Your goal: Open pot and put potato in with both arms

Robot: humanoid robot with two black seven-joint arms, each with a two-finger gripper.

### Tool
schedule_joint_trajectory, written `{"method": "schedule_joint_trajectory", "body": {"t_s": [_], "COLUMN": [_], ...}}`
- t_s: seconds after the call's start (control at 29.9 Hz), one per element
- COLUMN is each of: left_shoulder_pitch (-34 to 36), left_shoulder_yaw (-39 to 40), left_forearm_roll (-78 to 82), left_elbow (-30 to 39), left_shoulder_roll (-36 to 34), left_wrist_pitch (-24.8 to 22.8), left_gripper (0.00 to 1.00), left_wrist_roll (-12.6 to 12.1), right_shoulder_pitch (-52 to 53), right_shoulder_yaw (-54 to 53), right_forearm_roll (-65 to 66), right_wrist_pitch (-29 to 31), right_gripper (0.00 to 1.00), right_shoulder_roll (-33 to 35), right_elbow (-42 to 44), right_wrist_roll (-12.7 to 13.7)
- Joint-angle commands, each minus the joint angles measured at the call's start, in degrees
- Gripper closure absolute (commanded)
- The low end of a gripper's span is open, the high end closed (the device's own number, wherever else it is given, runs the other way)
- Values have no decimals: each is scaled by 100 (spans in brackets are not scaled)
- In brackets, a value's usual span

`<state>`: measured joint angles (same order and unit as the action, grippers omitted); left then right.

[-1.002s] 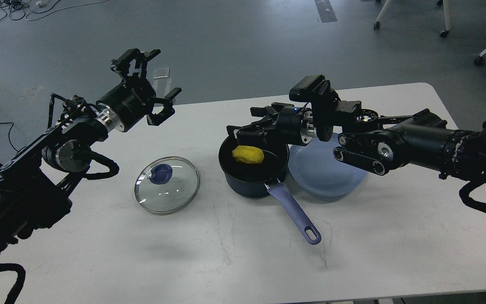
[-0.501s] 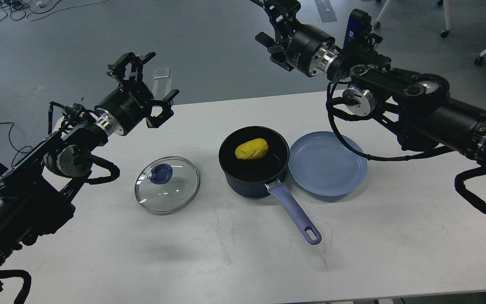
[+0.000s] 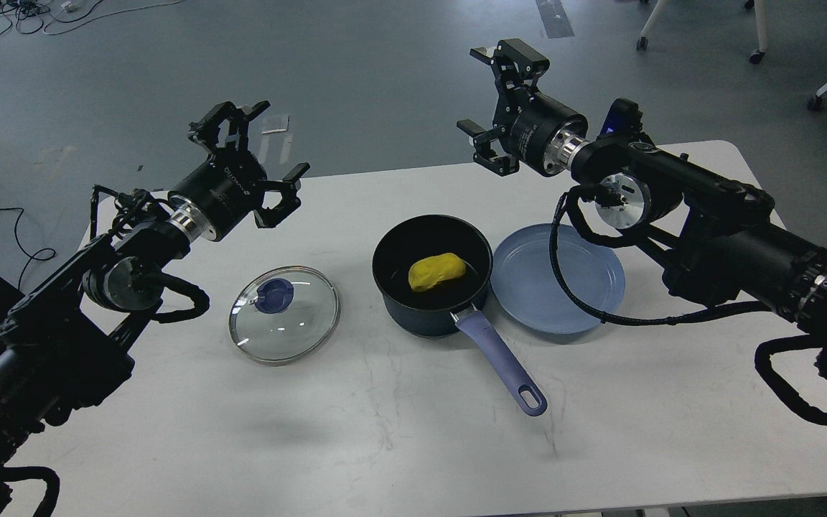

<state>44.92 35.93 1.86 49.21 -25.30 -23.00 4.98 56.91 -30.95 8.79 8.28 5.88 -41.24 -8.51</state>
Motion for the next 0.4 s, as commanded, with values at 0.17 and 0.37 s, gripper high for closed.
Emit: {"method": "schedule_joint_trajectory", "body": {"t_s": [0.17,0.37], "left_shoulder_pitch": [-79,-255], "left_shoulder_yaw": [2,10], "left_forearm_roll": [-36,-62], "left_elbow": [18,342], "left_shoulder_roll": [-10,-71], "left_wrist_pitch": [24,67], "left_gripper": [2,2], "left_wrist_roll": [-58,-49], "right_shoulder_pitch": [-31,-75], "right_shoulder_yaw": [107,98], "right_forearm_roll": [9,9], "right_wrist_pitch": [-265,-239], "right_gripper": [0,0], "right_shoulder_roll": [-96,-87], "right_elbow": [64,11], "right_wrist_roll": [-54,-72]}}
